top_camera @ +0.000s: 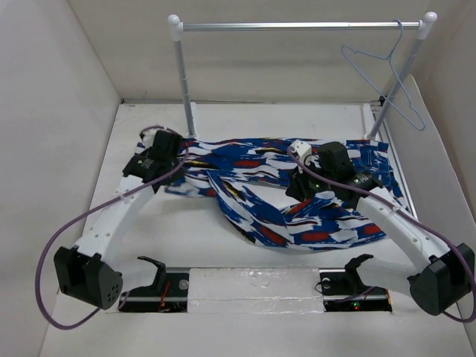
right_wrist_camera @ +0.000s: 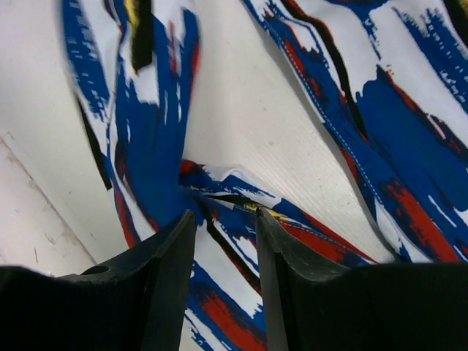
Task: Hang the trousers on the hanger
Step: Fold the trousers
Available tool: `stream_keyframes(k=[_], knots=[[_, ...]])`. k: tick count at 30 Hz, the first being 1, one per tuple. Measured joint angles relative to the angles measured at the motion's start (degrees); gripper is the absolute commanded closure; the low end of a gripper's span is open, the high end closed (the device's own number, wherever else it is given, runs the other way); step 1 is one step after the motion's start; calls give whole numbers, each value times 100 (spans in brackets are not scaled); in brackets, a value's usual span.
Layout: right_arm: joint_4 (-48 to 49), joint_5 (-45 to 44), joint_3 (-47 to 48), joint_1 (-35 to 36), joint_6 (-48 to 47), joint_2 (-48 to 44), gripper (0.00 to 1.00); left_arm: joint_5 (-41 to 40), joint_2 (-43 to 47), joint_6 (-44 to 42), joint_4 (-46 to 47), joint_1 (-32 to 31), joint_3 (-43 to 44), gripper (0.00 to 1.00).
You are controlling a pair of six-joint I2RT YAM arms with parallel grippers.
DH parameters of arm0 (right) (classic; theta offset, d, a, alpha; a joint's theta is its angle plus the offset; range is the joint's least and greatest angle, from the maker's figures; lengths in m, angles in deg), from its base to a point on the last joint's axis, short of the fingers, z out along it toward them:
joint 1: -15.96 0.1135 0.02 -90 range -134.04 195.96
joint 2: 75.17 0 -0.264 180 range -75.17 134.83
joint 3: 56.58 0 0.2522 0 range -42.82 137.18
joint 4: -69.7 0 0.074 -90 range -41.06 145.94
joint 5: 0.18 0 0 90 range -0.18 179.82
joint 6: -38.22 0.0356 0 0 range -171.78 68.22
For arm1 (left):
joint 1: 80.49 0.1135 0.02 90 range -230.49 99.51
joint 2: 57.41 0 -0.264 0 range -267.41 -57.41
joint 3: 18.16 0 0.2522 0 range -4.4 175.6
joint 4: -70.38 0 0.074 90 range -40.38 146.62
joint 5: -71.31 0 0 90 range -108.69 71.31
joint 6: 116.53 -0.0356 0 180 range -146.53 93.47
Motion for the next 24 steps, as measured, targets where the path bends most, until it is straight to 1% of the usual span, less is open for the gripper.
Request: stream_keyframes(k=[4,7,9,11,13,14,15,18,19,20,21,22,24], knots=[[-68,125,2,-15,-81,234,55,-1327,391,-146,-378,70,1250,100],[-114,232,0,-15,-133,396,53,-2177,695,-146,-654,96,1620,100],[-118,304,-11,-15,-170,509,51,-2522,848,-184,-813,238,1641,100],[-138,358,-13,-15,-229,664,50,-2695,881,-286,-929,549,1650,100],[-166,372,-20,-15,-291,817,44,-2931,861,-369,-1137,732,1661,100],[-186,372,-22,-15,-315,876,44,-2955,841,-372,-1163,824,1672,100],[-192,367,-33,-15,-343,914,43,-3040,852,-369,-1259,833,1672,100],[-197,350,-55,-15,-358,977,41,-3145,1075,-251,-1449,828,1449,100],[-190,352,-57,-15,-356,997,41,-3154,1209,-146,-1497,828,1305,96],[-186,354,-61,-15,-352,1016,41,-3165,1384,-2,-1578,831,1121,89],[-166,358,-76,-15,-339,1043,41,-3161,1580,140,-1716,831,968,85],[-153,361,-98,-13,-330,1062,41,-3156,1757,262,-1849,831,861,84],[-127,365,-181,-13,-289,1095,41,-3163,2105,579,-2081,831,782,85]])
